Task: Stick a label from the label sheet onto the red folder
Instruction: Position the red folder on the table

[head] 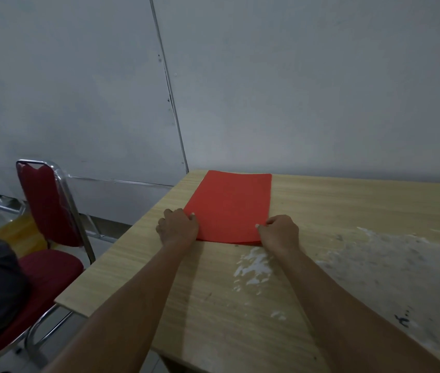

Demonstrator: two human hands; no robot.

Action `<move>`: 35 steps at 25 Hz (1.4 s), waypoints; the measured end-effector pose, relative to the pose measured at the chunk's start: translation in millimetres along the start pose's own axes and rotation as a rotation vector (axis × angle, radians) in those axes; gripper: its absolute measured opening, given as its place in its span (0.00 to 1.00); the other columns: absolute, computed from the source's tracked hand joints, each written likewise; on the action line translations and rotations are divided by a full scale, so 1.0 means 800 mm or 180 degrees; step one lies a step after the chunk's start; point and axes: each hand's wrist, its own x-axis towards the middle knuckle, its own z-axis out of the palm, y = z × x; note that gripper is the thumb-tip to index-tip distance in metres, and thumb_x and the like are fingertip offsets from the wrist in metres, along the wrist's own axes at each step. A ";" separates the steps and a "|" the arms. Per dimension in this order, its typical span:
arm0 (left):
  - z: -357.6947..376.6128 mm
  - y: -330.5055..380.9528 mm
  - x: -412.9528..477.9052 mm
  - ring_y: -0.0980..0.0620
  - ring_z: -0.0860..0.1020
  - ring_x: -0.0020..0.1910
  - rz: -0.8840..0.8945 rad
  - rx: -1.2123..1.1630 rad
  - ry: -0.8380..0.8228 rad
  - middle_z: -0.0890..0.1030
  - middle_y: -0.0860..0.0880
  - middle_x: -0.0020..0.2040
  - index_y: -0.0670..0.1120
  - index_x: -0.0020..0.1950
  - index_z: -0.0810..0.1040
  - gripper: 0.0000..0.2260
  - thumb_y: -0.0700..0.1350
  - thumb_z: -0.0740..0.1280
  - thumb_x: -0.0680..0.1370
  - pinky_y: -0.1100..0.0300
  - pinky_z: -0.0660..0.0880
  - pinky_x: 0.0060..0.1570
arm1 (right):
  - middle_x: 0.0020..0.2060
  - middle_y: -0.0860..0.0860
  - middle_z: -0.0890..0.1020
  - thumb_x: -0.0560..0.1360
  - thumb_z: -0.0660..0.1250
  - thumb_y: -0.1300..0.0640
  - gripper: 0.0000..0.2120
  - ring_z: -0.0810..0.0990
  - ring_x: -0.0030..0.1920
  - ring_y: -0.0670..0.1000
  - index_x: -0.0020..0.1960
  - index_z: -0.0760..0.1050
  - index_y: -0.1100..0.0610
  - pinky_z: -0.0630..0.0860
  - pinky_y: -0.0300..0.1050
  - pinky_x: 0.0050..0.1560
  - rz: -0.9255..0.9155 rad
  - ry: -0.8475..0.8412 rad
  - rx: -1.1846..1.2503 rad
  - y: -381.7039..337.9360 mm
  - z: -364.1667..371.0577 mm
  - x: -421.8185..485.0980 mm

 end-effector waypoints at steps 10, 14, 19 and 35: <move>0.012 0.028 -0.056 0.35 0.75 0.55 0.0589 -0.0428 -0.0044 0.75 0.37 0.56 0.41 0.65 0.75 0.20 0.53 0.61 0.80 0.46 0.74 0.55 | 0.46 0.54 0.82 0.70 0.75 0.59 0.10 0.80 0.47 0.53 0.49 0.78 0.59 0.70 0.40 0.41 -0.0258 0.0362 -0.0046 0.046 -0.063 -0.006; 0.018 0.068 -0.103 0.34 0.77 0.53 0.0708 -0.0668 -0.0131 0.75 0.36 0.55 0.41 0.65 0.75 0.20 0.52 0.63 0.79 0.47 0.73 0.54 | 0.41 0.49 0.78 0.70 0.73 0.59 0.08 0.76 0.42 0.48 0.47 0.77 0.59 0.67 0.37 0.36 -0.0384 0.0466 -0.0260 0.080 -0.123 -0.017; 0.024 0.131 -0.173 0.37 0.77 0.56 0.0880 -0.0977 -0.0439 0.73 0.39 0.61 0.43 0.67 0.72 0.22 0.53 0.64 0.78 0.47 0.73 0.56 | 0.41 0.48 0.79 0.71 0.74 0.58 0.07 0.72 0.35 0.41 0.48 0.79 0.57 0.63 0.30 0.31 -0.0145 0.0692 -0.0324 0.133 -0.213 -0.036; 0.015 0.193 -0.310 0.46 0.75 0.48 0.1241 -0.1190 -0.0685 0.72 0.43 0.56 0.43 0.62 0.68 0.19 0.52 0.64 0.77 0.52 0.74 0.46 | 0.43 0.50 0.82 0.70 0.76 0.58 0.08 0.76 0.40 0.46 0.46 0.80 0.58 0.64 0.31 0.33 0.0075 0.1143 -0.0430 0.211 -0.333 -0.121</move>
